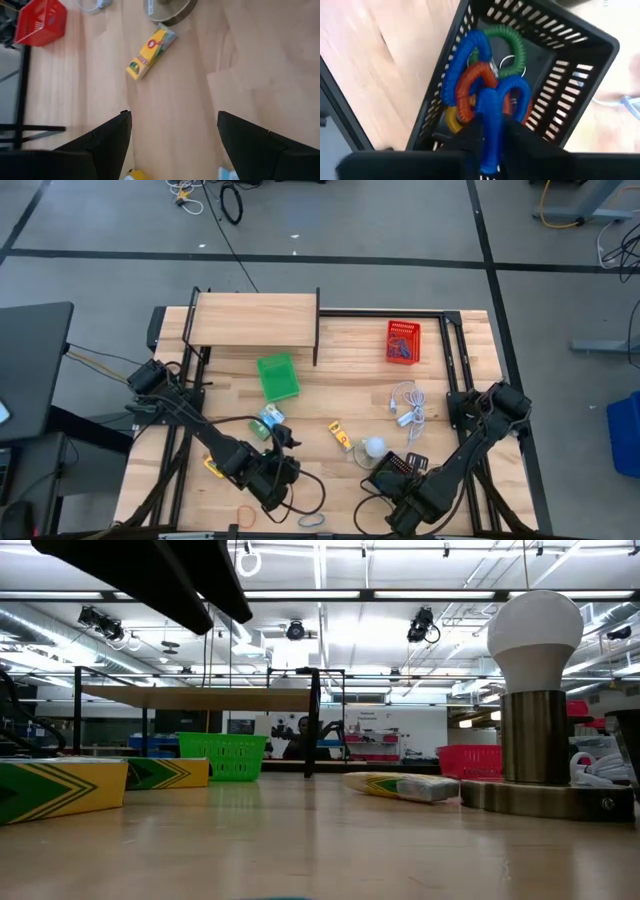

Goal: Pick & Place Office Desk Supplies
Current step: Put the blue spring keychain into the black basket

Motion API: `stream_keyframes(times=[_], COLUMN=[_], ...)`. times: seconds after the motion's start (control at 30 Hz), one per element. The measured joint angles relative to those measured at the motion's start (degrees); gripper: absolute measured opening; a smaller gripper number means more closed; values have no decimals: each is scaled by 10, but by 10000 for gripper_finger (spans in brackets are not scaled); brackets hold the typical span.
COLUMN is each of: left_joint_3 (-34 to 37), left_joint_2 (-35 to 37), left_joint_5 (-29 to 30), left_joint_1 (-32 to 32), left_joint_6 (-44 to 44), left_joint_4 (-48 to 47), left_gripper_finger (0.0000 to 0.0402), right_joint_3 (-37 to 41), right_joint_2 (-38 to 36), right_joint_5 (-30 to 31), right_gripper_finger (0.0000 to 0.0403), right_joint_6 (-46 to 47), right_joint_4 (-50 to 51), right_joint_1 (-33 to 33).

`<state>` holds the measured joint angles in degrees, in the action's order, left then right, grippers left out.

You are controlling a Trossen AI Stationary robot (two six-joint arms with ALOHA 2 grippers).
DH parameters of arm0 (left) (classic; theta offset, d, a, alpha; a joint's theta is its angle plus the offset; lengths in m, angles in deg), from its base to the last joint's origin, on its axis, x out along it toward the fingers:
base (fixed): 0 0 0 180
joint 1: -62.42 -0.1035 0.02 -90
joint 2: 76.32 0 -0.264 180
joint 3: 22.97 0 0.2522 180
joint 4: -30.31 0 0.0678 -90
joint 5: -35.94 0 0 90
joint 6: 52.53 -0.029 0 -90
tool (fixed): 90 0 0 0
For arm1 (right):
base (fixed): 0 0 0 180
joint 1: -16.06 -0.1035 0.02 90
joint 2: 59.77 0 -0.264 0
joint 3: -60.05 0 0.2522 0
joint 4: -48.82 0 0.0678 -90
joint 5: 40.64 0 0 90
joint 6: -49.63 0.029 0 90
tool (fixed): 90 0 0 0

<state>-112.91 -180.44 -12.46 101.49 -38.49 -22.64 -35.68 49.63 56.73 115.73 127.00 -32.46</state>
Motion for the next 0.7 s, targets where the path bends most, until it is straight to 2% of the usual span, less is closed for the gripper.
stream_keyframes(times=[0.13, 0.33, 0.47, 0.7], left_joint_3=[0, 0, 0, 4], left_joint_2=[0, 0, 0, -9], left_joint_5=[-25, -105, -165, -256], left_joint_1=[0, -1, -8, -29], left_joint_6=[-16, -40, -41, -17], left_joint_4=[29, 93, 128, 169], left_gripper_finger=[298, 298, 298, 298], right_joint_3=[0, 0, 0, 0], right_joint_2=[0, 0, 0, -1], right_joint_5=[4, 18, 35, 43], right_gripper_finger=[121, 178, 192, 186], right_joint_6=[5, 6, 25, 55], right_joint_4=[0, 2, 10, 37], right_joint_1=[0, 0, 2, -2])
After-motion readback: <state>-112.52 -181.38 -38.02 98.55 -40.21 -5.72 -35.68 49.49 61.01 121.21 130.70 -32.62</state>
